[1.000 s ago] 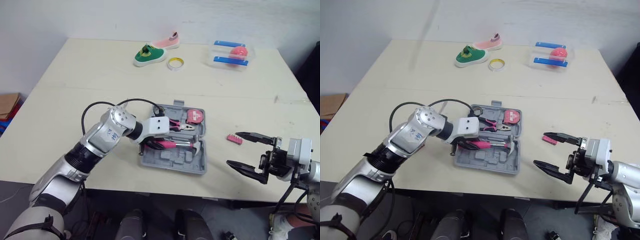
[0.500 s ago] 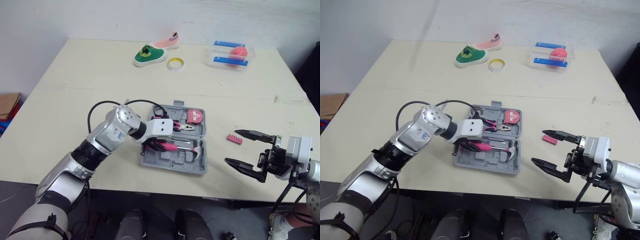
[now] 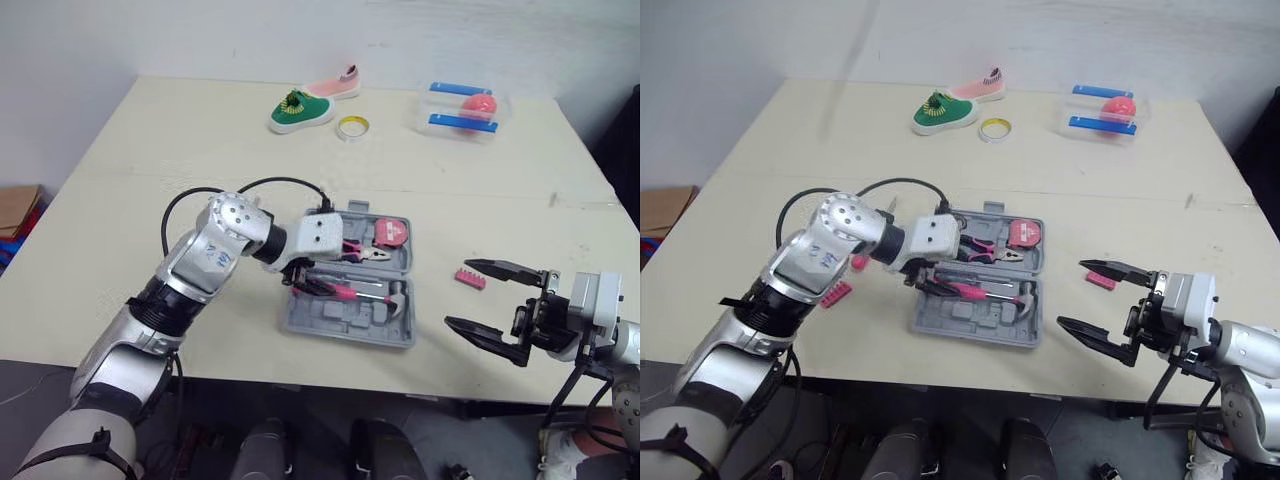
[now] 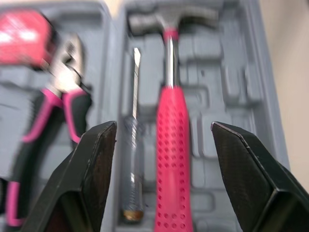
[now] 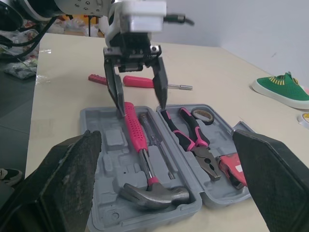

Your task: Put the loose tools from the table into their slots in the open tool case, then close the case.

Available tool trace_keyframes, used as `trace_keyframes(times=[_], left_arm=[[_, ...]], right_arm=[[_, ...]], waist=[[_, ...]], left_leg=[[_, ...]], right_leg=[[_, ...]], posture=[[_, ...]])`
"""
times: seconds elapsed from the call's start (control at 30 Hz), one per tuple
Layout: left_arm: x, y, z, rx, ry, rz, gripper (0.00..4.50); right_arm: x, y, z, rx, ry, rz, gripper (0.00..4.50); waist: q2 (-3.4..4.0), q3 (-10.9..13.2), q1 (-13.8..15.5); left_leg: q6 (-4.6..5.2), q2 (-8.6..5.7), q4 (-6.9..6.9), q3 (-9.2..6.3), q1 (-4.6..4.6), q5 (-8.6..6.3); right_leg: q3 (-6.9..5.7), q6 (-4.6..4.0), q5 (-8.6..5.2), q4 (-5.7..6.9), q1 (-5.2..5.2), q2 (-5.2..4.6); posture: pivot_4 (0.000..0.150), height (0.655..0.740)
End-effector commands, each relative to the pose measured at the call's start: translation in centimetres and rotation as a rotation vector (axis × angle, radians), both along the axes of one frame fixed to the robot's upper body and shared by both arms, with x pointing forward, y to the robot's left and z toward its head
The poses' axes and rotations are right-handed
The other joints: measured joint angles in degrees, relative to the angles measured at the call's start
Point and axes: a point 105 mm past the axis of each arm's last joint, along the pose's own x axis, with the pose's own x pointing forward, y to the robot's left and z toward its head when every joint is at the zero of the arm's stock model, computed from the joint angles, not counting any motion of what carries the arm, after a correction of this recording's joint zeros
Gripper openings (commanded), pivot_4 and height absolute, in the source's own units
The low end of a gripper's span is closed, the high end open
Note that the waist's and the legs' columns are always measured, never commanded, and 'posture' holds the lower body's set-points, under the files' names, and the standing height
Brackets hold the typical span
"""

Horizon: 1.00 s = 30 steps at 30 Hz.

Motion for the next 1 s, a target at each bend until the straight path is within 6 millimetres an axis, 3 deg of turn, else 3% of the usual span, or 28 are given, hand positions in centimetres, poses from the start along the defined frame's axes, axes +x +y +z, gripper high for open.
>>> trace_keyframes(times=[0.03, 0.23, 0.33, 0.73, 1.0], left_arm=[[-0.5, -0.4, 1.0, -0.18, -0.006, 0.006, 2.37], [-0.4, -0.3, -1.6, -0.274, 0.073, 0.082, 0.06], [0.0, -0.3, -3.9, -0.248, 0.105, 0.149, 0.06], [0.7, -0.3, -6.2, -0.18, 0.122, 0.195, 0.06], [0.5, 0.3, -9.4, -0.011, 0.102, 0.181, 0.06]], right_arm=[[-0.2, -0.2, 0.6, 0.012, -0.028, 0.002, 4.5], [-0.1, -0.4, 0.5, 0.014, -0.026, -0.006, 4.5], [-0.1, -0.6, 0.3, 0.015, -0.021, -0.014, 4.5], [-0.1, -1.3, -0.5, 0.014, -0.017, -0.028, 4.5], [-0.2, -1.4, -0.7, 0.018, -0.018, -0.048, 4.5]], waist=[[0.0, 0.0, 0.01], [0.0, 0.0, 0.02], [0.0, 0.0, 0.11], [0.01, -0.01, 0.07], [0.02, -0.01, 0.07]], left_leg=[[0.02, 0.0, 0.02, -0.01, 0.0, -0.01], [0.01, -0.01, 0.03, -0.01, -0.01, -0.01], [0.03, -0.04, 0.04, -0.01, 0.0, -0.02], [0.05, -0.03, 0.05, 0.0, 0.01, -0.05], [0.03, -0.02, 0.04, 0.02, 0.08, -0.07]], right_leg=[[0.01, 0.01, 0.01, 0.0, 0.02, -0.01], [-0.03, 0.02, 0.01, 0.01, 0.01, 0.03], [-0.03, 0.08, 0.04, 0.0, 0.03, 0.03], [-0.05, 0.12, 0.07, -0.03, 0.04, 0.0], [-0.04, 0.12, 0.07, -0.05, 0.1, -0.02]], posture=[[0.15, 0.74], [0.15, 0.74], [0.15, 0.74], [0.15, 0.74], [0.15, 0.74]])
